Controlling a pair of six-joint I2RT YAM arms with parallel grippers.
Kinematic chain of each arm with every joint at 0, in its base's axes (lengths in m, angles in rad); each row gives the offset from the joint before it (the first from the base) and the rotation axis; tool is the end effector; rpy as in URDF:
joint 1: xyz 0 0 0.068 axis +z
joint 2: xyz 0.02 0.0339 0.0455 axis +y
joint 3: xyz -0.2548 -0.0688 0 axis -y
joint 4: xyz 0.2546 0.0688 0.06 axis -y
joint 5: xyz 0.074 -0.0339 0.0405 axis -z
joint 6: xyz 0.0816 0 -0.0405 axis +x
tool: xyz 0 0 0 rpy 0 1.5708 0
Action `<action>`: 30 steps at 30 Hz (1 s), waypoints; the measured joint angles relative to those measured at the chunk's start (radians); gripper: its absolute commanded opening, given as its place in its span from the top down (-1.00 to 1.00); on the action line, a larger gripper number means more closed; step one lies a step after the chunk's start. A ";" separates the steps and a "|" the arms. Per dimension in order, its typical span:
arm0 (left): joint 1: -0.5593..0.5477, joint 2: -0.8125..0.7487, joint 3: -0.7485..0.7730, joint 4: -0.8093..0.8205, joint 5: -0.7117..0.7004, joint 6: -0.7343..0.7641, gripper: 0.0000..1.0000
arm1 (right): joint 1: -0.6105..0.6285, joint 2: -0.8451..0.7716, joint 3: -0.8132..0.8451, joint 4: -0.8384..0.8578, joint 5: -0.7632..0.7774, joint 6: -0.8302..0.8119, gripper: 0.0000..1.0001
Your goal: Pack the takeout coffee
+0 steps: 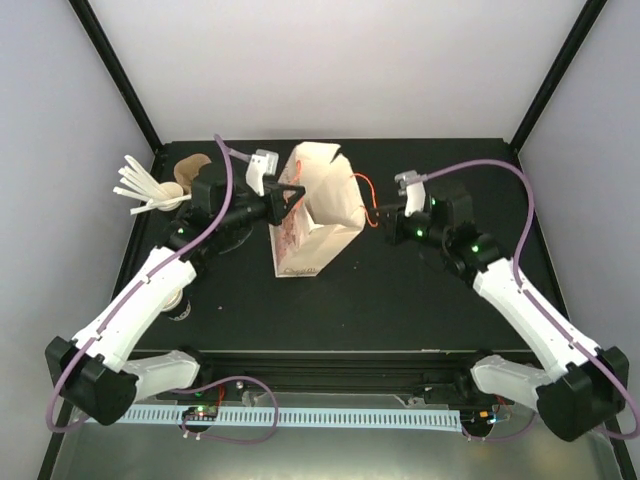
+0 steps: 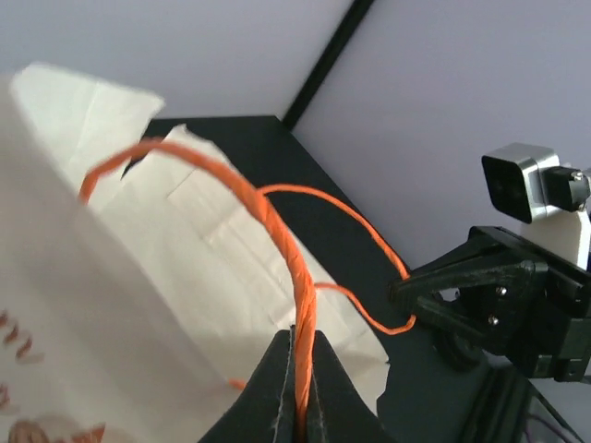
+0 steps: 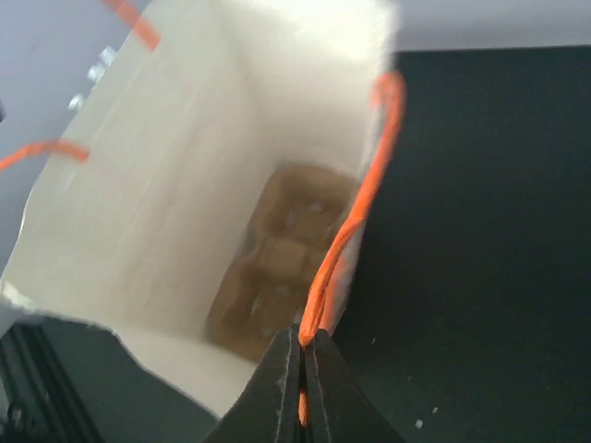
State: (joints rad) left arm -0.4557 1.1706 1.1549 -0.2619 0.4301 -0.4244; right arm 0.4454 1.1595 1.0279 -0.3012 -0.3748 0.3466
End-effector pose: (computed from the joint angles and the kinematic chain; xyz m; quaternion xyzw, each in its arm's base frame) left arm 0.2712 -0.1708 0.3636 0.1408 0.7776 -0.4048 0.4600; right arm 0.2710 0.1625 0.3102 -0.1411 0.8217 0.3490 0.4278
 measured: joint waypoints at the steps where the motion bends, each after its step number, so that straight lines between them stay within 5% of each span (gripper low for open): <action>1: -0.005 -0.008 -0.022 0.011 0.013 -0.001 0.97 | 0.011 -0.026 -0.042 0.012 -0.010 -0.005 0.97; 7: -0.097 -0.230 -0.266 0.081 0.024 -0.037 0.97 | 0.193 -0.261 -0.200 0.035 -0.017 -0.113 0.97; 13: -0.100 -0.345 -0.272 0.067 -0.008 -0.056 0.97 | 0.277 -0.420 -0.251 0.039 0.011 -0.193 0.98; 24: -0.100 -0.392 -0.227 -0.045 -0.080 -0.044 0.97 | 0.303 -0.417 -0.240 -0.050 0.063 -0.315 0.97; 30: -0.065 -0.245 -0.071 -0.064 -0.138 -0.084 0.97 | 0.305 -0.282 -0.035 -0.057 0.211 -0.332 0.97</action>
State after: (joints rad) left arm -0.5209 0.9260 1.0836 -0.3264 0.2920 -0.5087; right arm 0.7502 0.8772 0.9928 -0.3584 -0.1642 0.0151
